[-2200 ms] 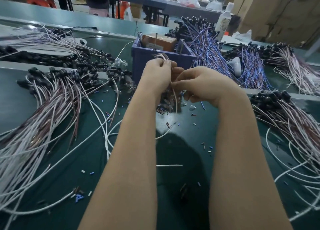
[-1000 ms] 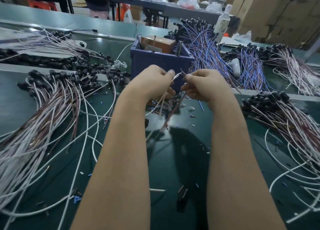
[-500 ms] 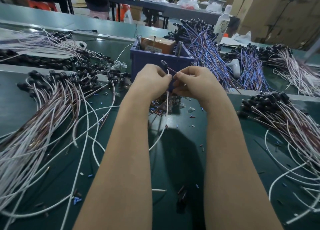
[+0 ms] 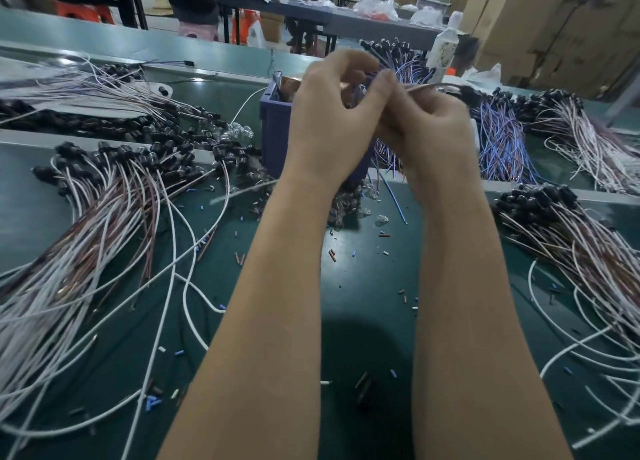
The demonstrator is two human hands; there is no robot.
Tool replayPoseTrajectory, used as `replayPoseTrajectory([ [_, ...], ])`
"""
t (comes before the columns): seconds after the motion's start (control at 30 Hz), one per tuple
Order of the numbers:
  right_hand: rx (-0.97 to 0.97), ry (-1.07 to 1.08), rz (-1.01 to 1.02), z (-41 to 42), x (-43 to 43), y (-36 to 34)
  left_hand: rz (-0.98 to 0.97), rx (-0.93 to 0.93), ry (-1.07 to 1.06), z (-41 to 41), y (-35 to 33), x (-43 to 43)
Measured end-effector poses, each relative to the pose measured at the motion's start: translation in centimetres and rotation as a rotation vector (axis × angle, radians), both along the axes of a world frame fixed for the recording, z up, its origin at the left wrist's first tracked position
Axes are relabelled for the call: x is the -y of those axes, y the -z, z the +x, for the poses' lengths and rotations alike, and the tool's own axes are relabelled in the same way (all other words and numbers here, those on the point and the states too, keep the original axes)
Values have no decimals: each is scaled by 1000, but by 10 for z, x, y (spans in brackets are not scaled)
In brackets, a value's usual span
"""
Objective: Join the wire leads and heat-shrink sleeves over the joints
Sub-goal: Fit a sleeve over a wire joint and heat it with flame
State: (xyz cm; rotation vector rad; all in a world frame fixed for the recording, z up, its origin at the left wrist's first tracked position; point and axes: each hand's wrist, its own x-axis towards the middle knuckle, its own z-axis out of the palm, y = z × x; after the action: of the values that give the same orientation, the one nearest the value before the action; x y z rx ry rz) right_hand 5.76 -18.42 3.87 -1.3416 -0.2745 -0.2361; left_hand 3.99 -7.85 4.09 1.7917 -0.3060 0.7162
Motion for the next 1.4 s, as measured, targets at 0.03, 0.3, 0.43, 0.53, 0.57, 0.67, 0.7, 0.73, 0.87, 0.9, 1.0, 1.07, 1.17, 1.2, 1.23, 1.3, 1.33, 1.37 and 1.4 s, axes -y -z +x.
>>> replayPoseTrajectory([
  [0.03,-28,63,141,2,3,-1,8,-32,2,1,0,-1],
  [0.3,-150,1,676,11,9,6,-240,-666,283,8,13,15],
  [0.43,-302,34,240,13,10,12,-793,-419,290,10,12,6],
  [0.53,-401,-4,-316,7,10,14,-858,-232,256,9,11,-7],
  [0.57,-423,-18,-528,5,10,12,-826,-205,226,9,10,-9],
  [0.67,-337,63,-967,0,13,3,-644,-204,115,11,9,-11],
  [0.7,-262,125,-947,-1,14,0,-570,-220,84,12,9,-12],
  [0.73,-185,176,-837,-2,13,-4,-486,-241,66,13,9,-13],
  [0.87,53,180,-587,-2,-1,-12,22,-337,11,13,11,-12],
  [0.9,55,147,-623,0,-5,-9,111,-363,10,13,12,-12],
  [1.0,2,113,-655,7,-11,1,290,-452,41,13,12,-8],
  [1.07,-29,105,-608,11,-10,7,383,-499,45,14,13,-6],
  [1.17,-62,114,-595,14,-7,13,449,-533,123,12,16,-9],
  [1.2,-71,105,-607,14,-6,14,433,-554,159,12,17,-11],
  [1.23,-71,101,-624,14,-7,16,406,-583,177,13,18,-14],
  [1.3,-59,110,-658,15,-7,16,317,-654,121,17,19,-21],
  [1.33,-54,97,-681,14,-6,15,237,-675,68,20,20,-24],
  [1.37,-49,57,-717,12,-5,14,150,-665,15,21,20,-27],
  [1.4,-47,-3,-775,10,-4,13,67,-627,-18,21,19,-28],
])
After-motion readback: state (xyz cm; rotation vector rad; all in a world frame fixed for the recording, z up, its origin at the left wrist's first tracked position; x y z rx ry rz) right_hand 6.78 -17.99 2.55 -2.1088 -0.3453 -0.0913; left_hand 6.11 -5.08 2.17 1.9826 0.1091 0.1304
